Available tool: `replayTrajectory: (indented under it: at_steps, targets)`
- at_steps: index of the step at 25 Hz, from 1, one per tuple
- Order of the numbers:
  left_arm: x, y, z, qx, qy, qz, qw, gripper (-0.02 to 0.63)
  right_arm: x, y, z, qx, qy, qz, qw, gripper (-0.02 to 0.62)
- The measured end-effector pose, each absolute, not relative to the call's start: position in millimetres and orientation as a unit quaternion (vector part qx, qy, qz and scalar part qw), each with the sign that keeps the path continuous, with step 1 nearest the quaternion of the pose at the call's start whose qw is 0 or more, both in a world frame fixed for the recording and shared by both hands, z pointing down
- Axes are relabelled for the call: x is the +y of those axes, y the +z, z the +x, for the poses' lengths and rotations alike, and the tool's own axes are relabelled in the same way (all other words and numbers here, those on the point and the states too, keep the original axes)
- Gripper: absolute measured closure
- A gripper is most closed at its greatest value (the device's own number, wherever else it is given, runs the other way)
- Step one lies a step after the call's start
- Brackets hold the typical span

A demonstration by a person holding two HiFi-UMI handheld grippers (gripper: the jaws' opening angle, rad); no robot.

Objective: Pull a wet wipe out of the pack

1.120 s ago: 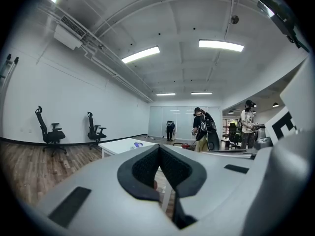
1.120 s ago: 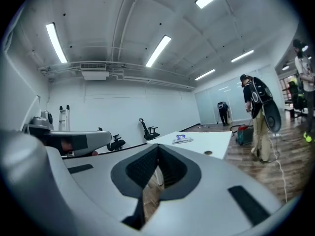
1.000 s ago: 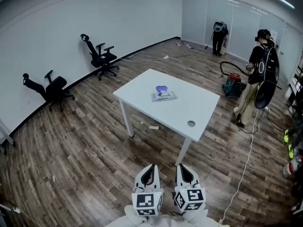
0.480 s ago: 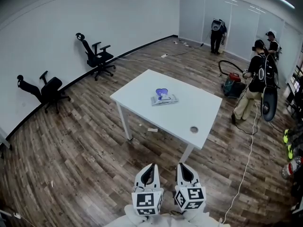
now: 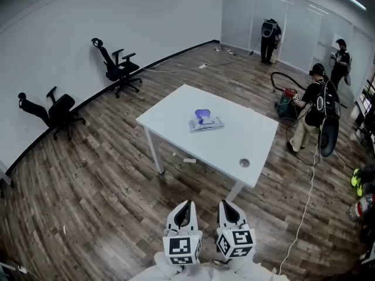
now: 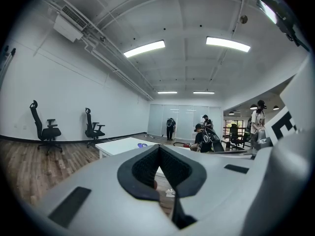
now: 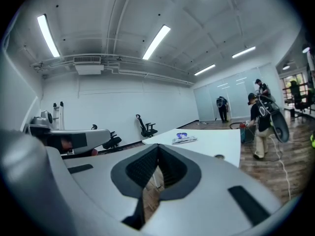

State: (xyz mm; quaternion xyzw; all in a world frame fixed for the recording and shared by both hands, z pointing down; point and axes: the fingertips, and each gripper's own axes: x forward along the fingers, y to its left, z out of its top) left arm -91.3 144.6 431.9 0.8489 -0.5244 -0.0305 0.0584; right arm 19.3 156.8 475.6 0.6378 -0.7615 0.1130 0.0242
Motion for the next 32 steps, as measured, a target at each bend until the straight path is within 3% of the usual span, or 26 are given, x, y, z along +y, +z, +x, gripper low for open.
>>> replayTrajectory:
  at_steps: [32]
  targets:
    - [97,448,-74,-0.53,-0.024,0.846,0.063,0.606,101,493,43,-0.758,0.134,0.639,0.01,0.586]
